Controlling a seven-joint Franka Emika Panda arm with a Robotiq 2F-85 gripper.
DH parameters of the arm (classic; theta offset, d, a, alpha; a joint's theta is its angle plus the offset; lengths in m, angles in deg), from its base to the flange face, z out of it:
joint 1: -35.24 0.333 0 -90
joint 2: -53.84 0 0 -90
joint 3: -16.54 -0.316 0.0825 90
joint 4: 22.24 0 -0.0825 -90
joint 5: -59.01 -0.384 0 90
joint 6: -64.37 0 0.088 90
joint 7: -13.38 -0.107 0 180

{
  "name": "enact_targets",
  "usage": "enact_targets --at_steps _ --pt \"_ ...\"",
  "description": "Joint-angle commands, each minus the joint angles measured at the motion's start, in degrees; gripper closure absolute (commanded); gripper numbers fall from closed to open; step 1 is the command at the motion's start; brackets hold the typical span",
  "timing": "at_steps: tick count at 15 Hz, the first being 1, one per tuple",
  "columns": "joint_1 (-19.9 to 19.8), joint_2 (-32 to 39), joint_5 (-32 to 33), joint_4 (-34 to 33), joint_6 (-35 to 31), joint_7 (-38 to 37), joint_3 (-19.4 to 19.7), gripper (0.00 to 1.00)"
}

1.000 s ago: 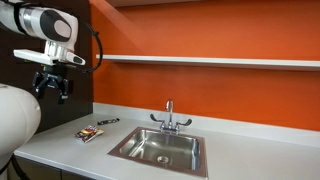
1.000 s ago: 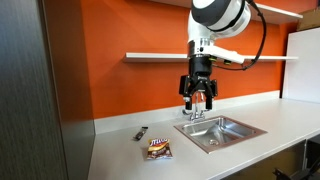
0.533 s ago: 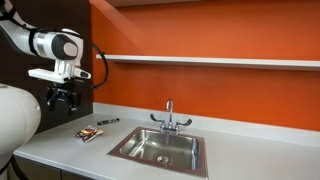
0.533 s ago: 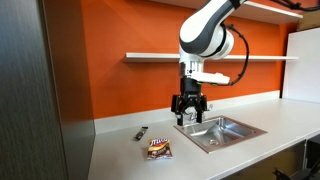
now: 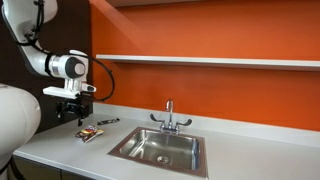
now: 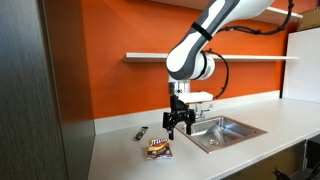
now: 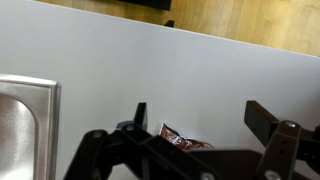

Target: Put the brown packet inside the sink

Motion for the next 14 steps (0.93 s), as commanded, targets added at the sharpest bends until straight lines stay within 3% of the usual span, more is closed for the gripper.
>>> enact_targets --at_steps 1,14 --pt "-0.8 8.2 2.2 -6.1 -1.7 -0.9 -1.1 0.0" --pt "-0.3 26.3 5.0 -22.0 -3.9 -1.8 1.0 0.0"
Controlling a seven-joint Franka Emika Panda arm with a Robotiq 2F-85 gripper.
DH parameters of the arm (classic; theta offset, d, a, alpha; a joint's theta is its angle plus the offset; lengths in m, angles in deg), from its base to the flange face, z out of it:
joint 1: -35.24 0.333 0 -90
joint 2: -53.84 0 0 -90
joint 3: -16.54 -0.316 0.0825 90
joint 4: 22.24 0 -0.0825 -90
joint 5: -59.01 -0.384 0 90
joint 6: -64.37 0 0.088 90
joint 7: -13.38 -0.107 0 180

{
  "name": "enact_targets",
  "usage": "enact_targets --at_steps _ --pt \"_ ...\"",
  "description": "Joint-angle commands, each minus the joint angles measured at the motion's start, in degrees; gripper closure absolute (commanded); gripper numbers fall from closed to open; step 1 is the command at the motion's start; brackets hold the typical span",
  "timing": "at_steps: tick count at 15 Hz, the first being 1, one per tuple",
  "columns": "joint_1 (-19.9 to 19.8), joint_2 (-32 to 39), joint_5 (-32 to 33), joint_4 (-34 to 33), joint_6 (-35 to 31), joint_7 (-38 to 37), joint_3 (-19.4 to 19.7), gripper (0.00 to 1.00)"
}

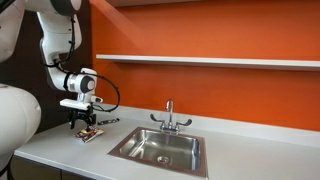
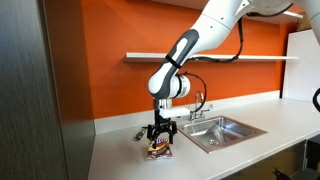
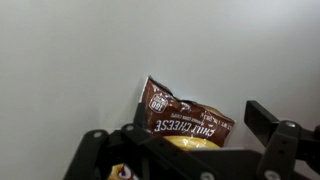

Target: Put the brown packet inside the sink

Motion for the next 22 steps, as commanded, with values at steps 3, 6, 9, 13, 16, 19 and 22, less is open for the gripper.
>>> enact_targets --at_steps 3,6,9,13,16,19,22 --pt "-0.3 4.8 1.8 -5.9 0.6 -1.6 0.6 0.0" --pt "-0.2 6.2 1.9 -7.4 0.8 -1.6 1.0 0.0" --pt "-0.3 7.4 1.8 -8.5 0.9 -1.6 1.3 0.0" --pt "-0.2 8.4 1.8 -9.3 1.0 -1.6 1.6 0.0" --pt "-0.2 8.9 1.9 -9.6 1.0 -1.7 1.9 0.0" --pt "-0.2 9.1 1.9 -9.8 0.9 -1.8 2.0 0.0" --pt "-0.2 9.5 1.9 -10.1 0.9 -1.9 2.2 0.04"
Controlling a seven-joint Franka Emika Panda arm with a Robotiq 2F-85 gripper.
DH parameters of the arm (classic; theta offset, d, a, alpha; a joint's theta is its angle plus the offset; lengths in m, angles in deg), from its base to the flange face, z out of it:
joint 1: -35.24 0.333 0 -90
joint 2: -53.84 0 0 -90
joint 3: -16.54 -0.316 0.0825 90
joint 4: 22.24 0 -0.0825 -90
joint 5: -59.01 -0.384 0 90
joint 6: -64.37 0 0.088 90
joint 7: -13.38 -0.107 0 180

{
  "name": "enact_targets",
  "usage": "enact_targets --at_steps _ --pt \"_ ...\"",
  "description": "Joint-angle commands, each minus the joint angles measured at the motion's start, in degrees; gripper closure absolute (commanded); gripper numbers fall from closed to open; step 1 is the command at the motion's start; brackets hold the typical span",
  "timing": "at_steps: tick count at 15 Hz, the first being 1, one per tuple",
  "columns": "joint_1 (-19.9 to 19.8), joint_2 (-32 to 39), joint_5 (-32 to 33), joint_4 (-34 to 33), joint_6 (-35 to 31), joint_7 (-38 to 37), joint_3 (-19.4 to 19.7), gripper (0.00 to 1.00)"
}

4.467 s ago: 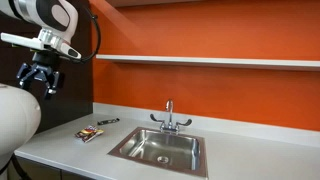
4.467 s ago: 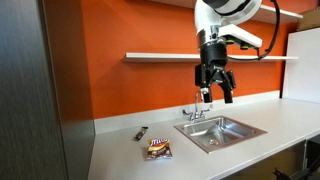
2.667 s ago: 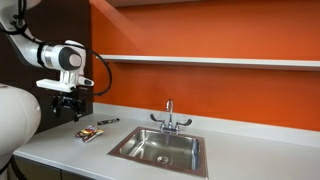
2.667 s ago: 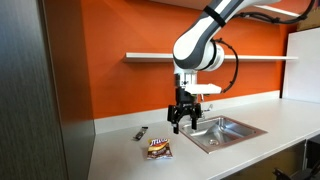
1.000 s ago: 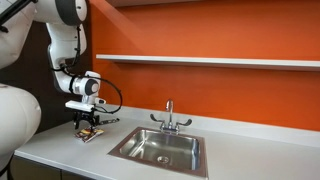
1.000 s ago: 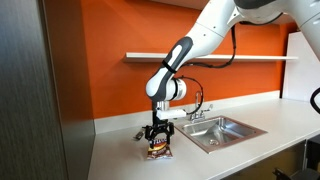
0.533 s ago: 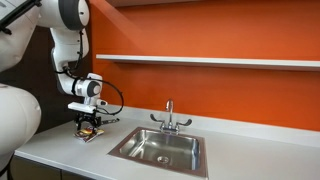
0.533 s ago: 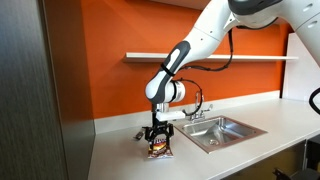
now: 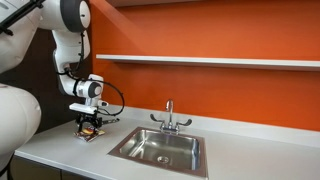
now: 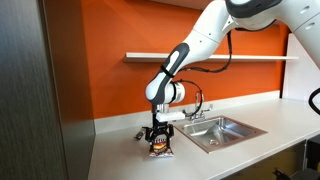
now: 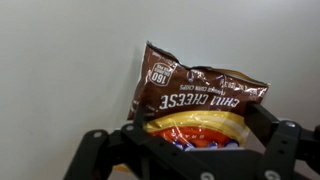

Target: Put the brown packet inside the sink

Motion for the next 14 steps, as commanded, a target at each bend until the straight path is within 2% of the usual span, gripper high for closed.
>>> enact_targets --at_steps 1,3,11,14 --pt "-0.2 0.8 1.7 -1.4 0.9 -1.9 0.1 0.24" --pt "-0.3 0.8 1.7 -1.3 0.9 -1.9 0.3 0.32" --pt "-0.4 0.7 1.7 -1.3 1.0 -2.2 0.8 0.91" --pt "-0.3 0.3 1.9 -1.4 1.1 -2.4 0.9 0.98"
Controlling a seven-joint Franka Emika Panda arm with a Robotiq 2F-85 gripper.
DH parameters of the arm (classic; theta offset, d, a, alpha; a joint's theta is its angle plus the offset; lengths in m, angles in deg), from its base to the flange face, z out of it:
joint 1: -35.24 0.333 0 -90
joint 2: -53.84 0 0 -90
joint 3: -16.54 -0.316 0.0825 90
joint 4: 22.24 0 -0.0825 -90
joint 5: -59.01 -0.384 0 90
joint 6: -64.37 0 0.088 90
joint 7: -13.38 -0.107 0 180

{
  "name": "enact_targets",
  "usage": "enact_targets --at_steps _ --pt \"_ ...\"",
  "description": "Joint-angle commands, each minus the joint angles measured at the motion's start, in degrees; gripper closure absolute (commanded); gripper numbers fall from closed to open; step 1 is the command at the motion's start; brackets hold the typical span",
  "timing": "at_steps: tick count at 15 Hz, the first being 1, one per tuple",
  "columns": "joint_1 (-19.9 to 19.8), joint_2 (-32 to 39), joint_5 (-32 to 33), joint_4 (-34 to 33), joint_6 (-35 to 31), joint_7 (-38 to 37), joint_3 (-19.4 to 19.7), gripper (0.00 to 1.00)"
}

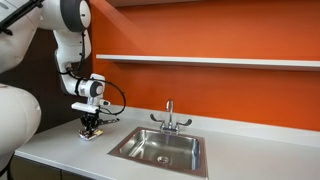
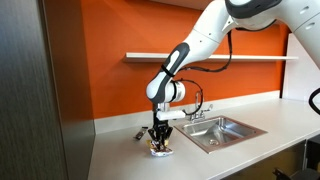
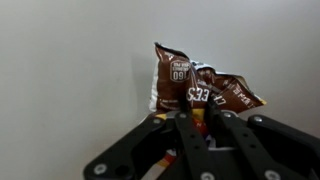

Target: Put the brown packet inside the sink

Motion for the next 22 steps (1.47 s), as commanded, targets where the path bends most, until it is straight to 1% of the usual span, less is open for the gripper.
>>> enact_targets --at_steps 1,3,4,11,17,22 --pt "-0.3 0.3 2.0 -0.7 1.0 -1.9 0.0 1.0" --pt "-0.3 0.1 1.9 -0.7 1.0 -2.0 0.0 0.98" --pt "-0.3 0.0 1.8 -0.7 1.0 -2.0 -0.1 1.0" --pt "0.3 -1.7 2.1 -0.5 2.1 -3.6 0.0 0.99" --pt "0.9 -6.2 3.4 0.6 3.4 -5.6 -0.2 0.99" --pt "1.0 -11.3 3.8 2.8 4.7 -7.1 -0.5 0.99"
